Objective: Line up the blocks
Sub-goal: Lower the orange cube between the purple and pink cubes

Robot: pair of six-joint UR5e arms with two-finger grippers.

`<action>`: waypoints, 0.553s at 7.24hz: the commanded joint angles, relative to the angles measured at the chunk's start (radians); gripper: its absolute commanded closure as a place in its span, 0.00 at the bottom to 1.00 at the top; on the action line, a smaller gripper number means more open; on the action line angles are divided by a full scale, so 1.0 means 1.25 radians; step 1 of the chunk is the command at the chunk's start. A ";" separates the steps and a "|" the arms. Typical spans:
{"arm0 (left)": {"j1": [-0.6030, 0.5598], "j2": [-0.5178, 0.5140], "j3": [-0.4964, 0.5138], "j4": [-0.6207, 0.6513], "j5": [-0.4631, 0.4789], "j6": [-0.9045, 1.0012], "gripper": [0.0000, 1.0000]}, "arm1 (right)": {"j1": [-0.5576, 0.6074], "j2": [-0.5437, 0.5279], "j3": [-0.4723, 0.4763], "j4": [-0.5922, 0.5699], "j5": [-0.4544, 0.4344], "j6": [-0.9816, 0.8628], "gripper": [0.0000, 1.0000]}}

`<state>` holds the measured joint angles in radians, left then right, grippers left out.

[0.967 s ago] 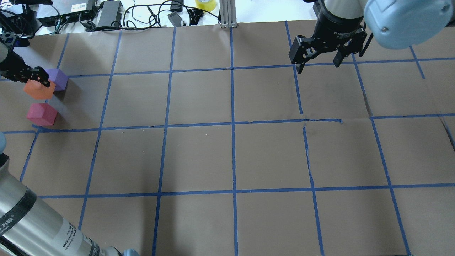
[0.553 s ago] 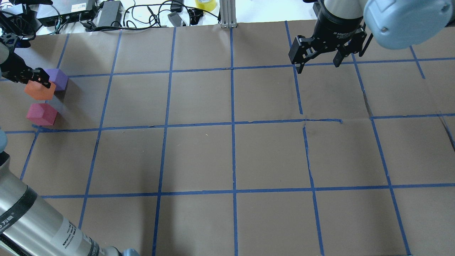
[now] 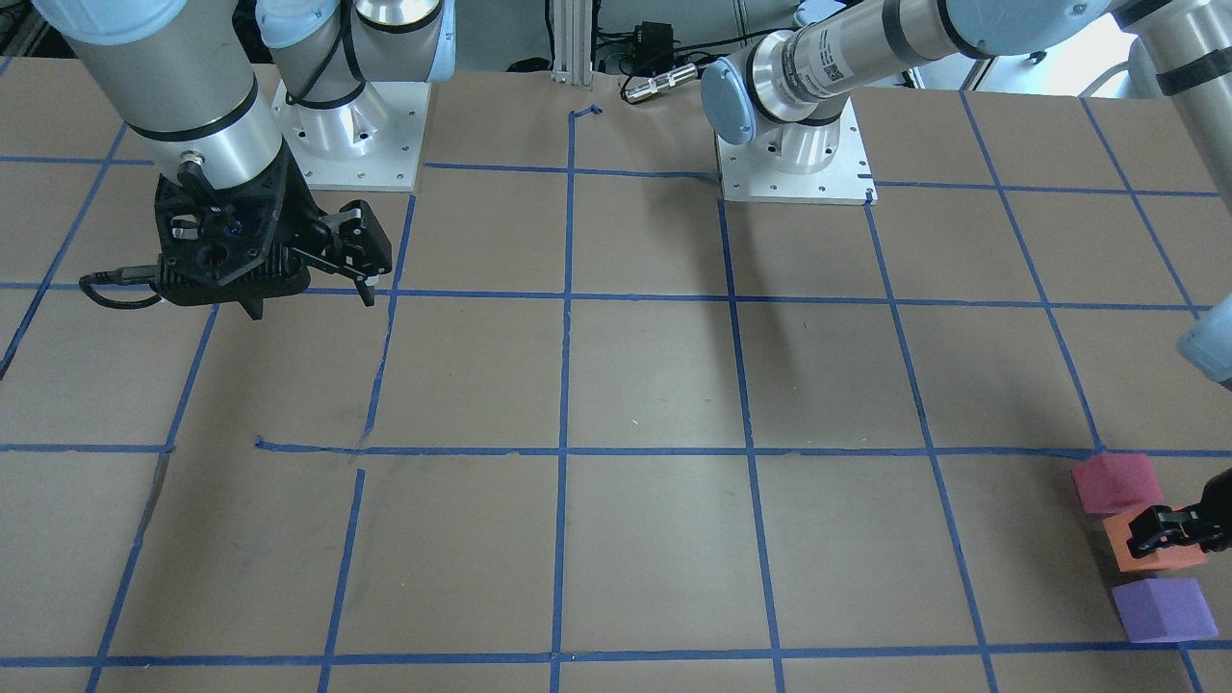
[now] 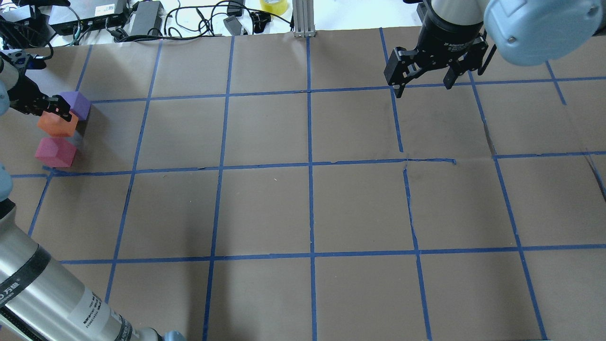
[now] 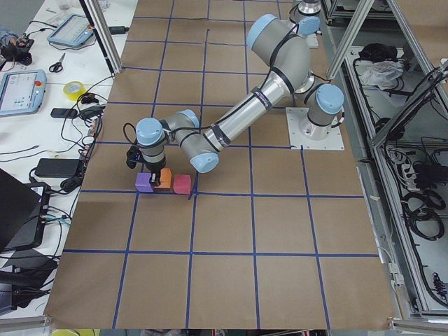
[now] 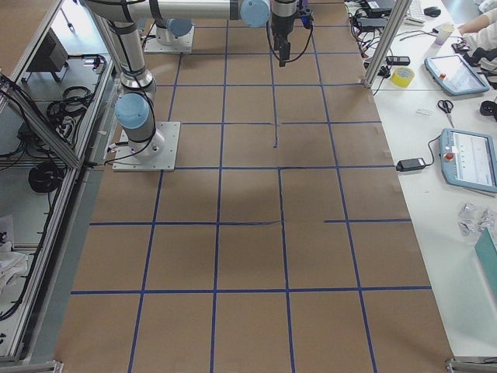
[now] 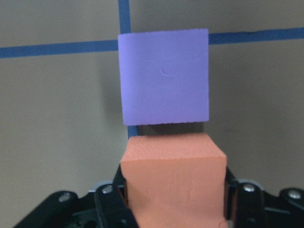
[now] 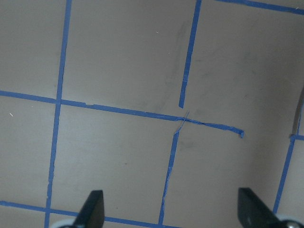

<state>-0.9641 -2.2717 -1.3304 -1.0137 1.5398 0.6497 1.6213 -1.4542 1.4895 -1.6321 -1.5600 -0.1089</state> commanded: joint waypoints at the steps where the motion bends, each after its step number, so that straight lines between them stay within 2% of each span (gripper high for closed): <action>1: -0.001 -0.014 -0.006 0.017 0.003 0.002 1.00 | 0.000 0.001 0.000 0.000 0.000 -0.001 0.00; 4: -0.001 -0.021 -0.006 0.019 0.004 0.002 1.00 | 0.000 0.001 0.000 0.000 0.000 -0.001 0.00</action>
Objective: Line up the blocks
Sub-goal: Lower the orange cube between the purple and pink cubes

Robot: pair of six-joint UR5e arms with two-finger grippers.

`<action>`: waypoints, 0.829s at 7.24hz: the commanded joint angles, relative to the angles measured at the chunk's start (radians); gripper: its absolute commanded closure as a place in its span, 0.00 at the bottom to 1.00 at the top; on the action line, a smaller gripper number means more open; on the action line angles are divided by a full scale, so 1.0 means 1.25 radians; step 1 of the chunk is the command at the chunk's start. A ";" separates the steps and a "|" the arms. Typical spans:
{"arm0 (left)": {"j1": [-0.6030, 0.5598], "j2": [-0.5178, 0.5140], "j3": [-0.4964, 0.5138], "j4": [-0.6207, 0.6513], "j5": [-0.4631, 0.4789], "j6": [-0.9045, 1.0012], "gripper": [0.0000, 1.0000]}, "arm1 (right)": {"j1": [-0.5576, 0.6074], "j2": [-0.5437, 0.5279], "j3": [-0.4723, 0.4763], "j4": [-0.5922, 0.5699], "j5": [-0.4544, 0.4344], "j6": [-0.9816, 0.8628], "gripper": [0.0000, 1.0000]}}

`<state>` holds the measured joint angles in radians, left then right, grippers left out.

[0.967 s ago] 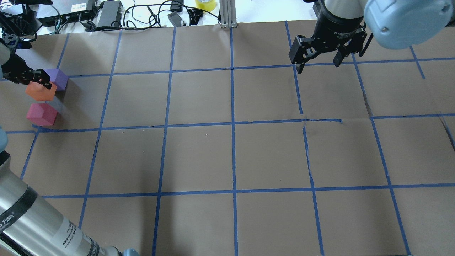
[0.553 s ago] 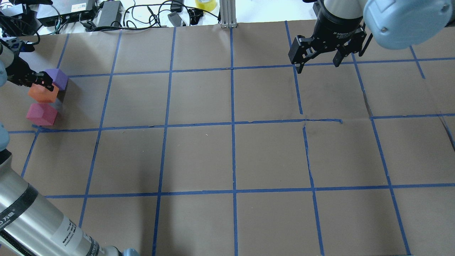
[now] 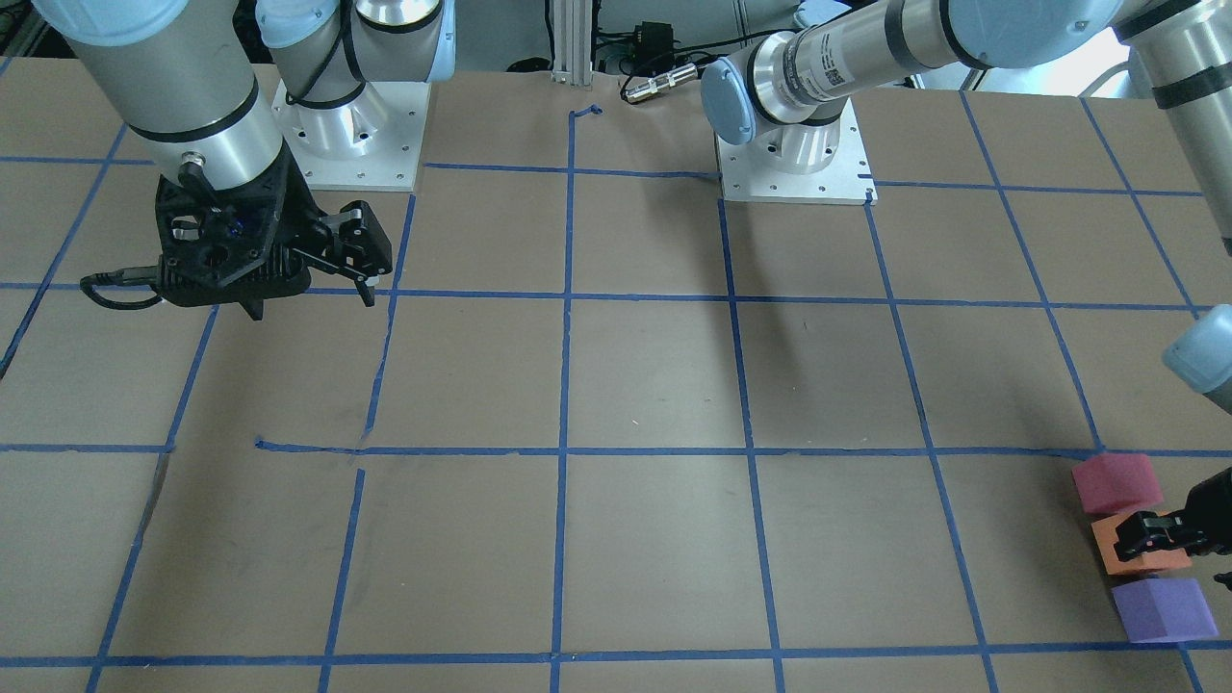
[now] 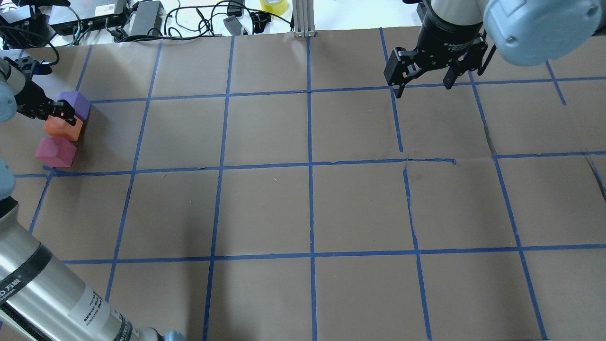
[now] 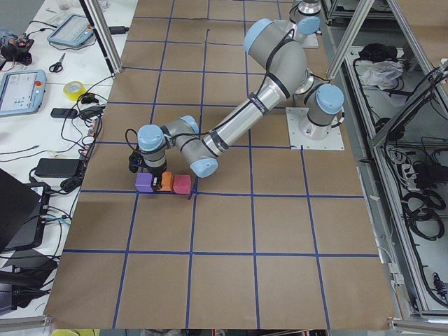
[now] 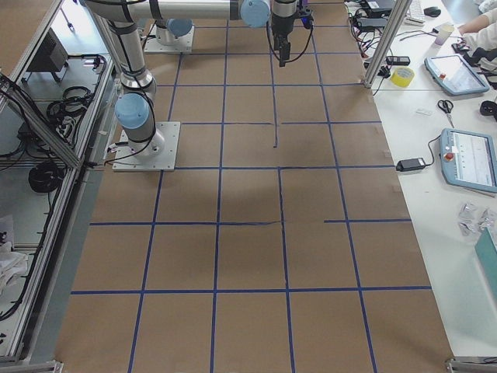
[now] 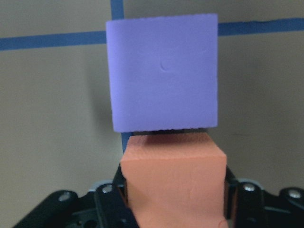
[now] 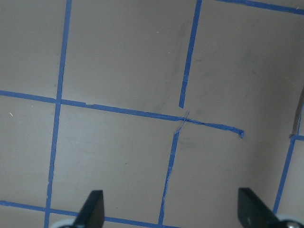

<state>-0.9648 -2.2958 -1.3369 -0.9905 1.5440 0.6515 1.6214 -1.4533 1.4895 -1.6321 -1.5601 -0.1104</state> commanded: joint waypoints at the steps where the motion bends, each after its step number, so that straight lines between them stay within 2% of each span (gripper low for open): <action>1: 0.000 -0.002 -0.001 0.001 -0.001 0.002 1.00 | 0.000 -0.001 0.000 0.000 -0.001 0.000 0.00; 6: 0.001 0.000 -0.014 0.030 -0.007 0.005 1.00 | 0.001 0.001 0.001 -0.001 -0.011 0.001 0.00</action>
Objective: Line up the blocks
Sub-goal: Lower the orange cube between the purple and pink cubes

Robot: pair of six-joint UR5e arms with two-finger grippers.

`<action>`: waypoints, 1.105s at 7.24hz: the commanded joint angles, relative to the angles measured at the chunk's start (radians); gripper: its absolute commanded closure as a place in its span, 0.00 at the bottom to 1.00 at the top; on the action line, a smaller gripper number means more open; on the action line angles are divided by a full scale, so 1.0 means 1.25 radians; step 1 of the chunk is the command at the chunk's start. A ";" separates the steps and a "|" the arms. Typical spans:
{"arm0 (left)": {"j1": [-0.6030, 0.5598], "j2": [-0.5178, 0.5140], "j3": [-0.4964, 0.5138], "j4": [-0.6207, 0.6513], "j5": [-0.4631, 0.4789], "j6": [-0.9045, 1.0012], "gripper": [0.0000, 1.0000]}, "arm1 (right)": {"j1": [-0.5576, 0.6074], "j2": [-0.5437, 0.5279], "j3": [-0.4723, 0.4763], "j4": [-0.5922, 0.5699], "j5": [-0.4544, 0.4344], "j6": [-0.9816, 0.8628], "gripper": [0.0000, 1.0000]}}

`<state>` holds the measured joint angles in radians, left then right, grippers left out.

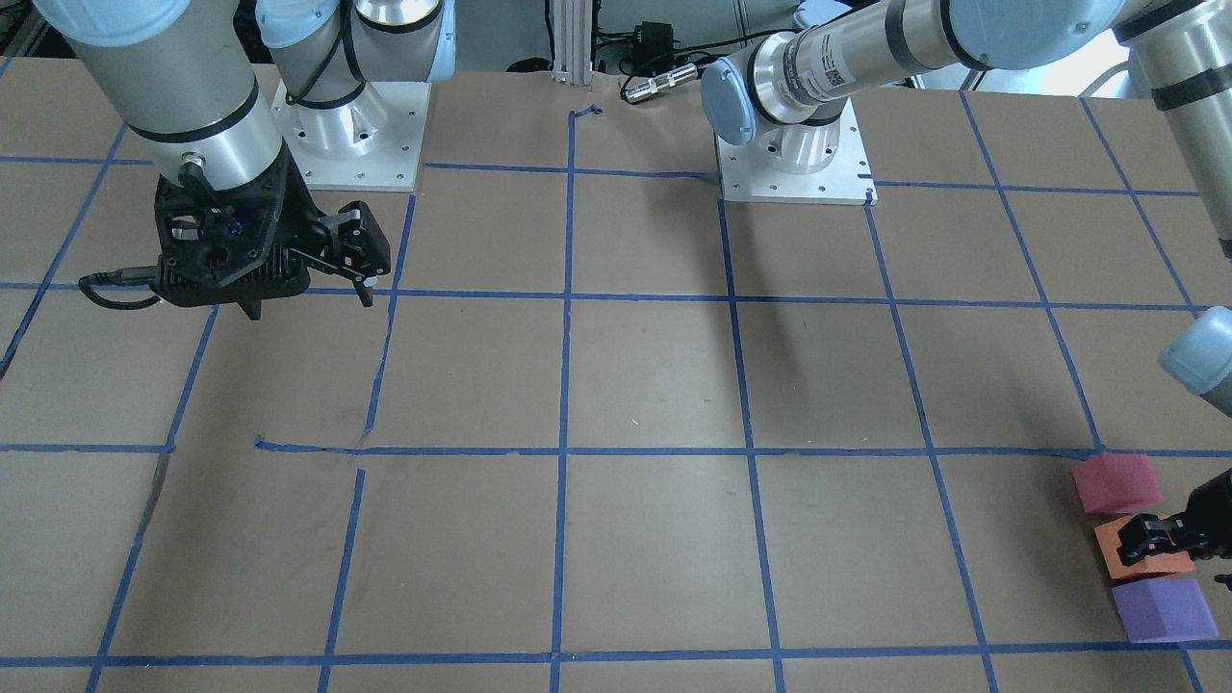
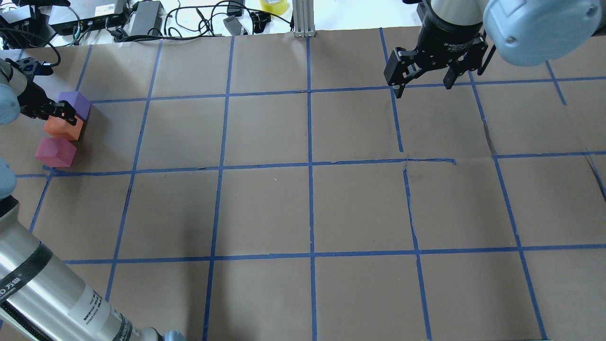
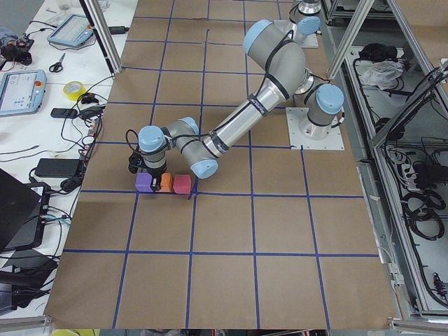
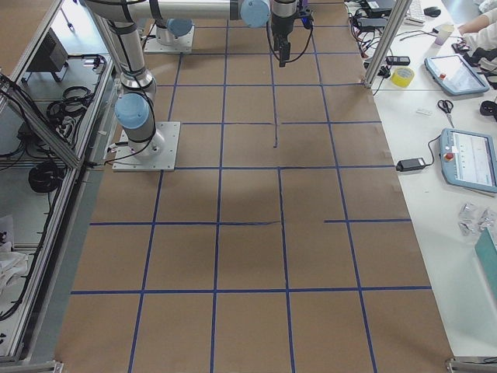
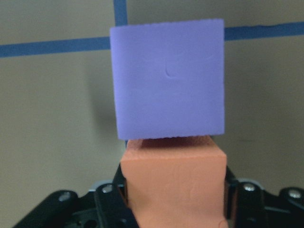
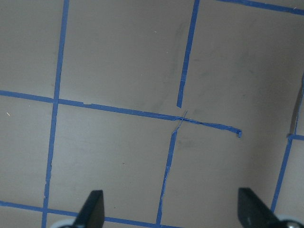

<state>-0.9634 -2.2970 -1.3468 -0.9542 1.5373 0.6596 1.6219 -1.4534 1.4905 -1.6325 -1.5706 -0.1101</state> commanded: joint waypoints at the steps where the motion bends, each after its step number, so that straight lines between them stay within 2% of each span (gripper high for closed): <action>1: 0.000 -0.001 -0.009 0.001 0.001 0.001 0.96 | 0.001 -0.001 0.000 -0.001 -0.003 0.000 0.00; 2: 0.000 -0.004 -0.009 0.006 0.007 0.004 0.32 | 0.001 -0.001 0.000 -0.001 -0.003 0.000 0.00; 3: 0.000 -0.008 -0.007 0.012 0.007 0.004 0.03 | 0.001 -0.001 0.000 0.000 -0.003 0.000 0.00; 6: 0.000 0.000 -0.007 0.010 0.032 0.000 0.00 | 0.000 -0.001 0.000 -0.001 -0.004 0.001 0.00; 8: -0.001 0.042 -0.003 0.001 0.022 -0.007 0.00 | 0.001 -0.001 0.000 0.000 -0.003 0.001 0.00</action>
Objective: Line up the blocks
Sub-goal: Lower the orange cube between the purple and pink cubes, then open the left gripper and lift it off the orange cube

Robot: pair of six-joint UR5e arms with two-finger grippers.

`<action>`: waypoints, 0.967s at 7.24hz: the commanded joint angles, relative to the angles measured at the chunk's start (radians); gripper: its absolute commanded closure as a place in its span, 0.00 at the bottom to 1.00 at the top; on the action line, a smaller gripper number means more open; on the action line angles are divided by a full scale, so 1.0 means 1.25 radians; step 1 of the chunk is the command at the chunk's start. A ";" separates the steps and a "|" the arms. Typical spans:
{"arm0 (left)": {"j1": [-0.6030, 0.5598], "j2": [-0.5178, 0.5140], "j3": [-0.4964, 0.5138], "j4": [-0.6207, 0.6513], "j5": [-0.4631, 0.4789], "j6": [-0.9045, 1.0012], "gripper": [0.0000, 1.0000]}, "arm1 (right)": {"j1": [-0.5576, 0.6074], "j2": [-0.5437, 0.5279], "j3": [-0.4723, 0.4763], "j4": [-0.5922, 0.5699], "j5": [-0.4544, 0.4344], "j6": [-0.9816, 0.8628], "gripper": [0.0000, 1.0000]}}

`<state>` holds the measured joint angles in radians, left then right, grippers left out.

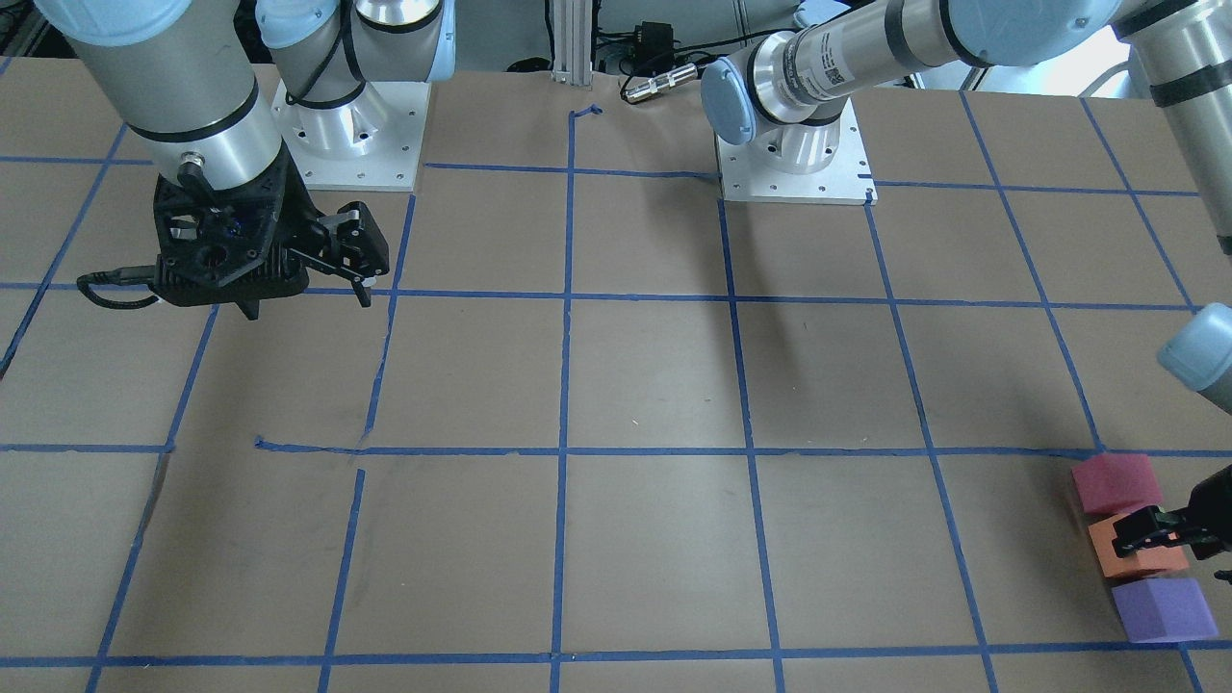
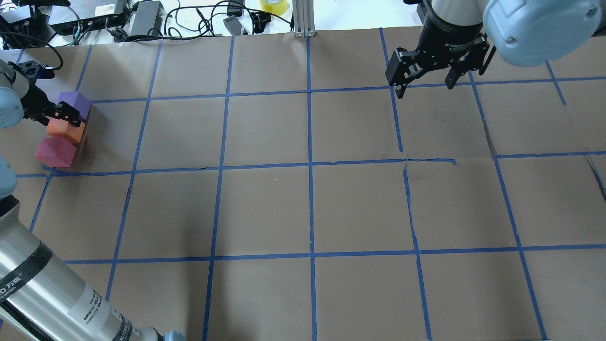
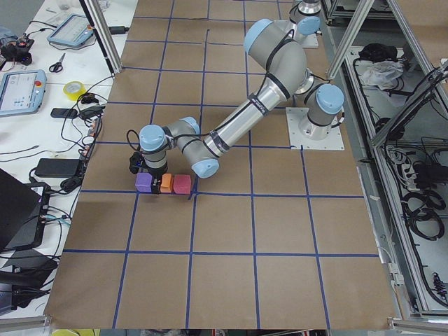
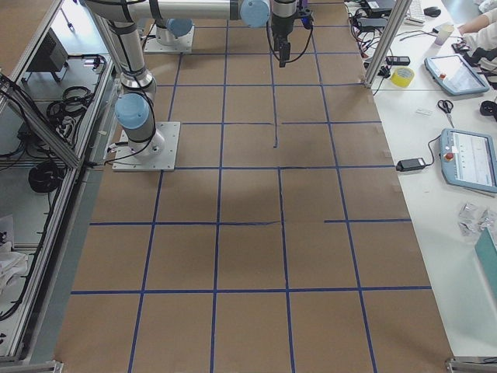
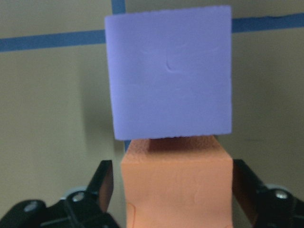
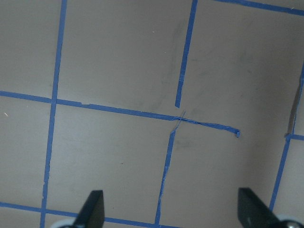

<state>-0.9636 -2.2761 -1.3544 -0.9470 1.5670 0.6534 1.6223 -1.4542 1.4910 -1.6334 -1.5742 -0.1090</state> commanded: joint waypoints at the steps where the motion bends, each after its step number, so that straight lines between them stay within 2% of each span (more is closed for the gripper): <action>1: -0.003 0.067 -0.001 -0.015 -0.014 -0.004 0.00 | 0.000 0.000 0.000 0.001 0.000 -0.001 0.00; 4: -0.014 0.301 -0.011 -0.291 -0.041 -0.004 0.00 | -0.001 0.000 0.000 0.001 -0.001 0.000 0.00; 5: -0.022 0.381 -0.050 -0.343 -0.079 -0.013 0.00 | 0.000 0.000 0.000 0.001 -0.001 -0.001 0.00; 7: -0.058 0.519 -0.140 -0.352 -0.104 -0.084 0.00 | -0.006 0.001 -0.001 -0.008 0.000 -0.001 0.00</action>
<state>-1.0048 -1.7339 -1.4672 -1.3659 1.4547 0.6092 1.6202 -1.4539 1.4907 -1.6348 -1.5744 -0.1096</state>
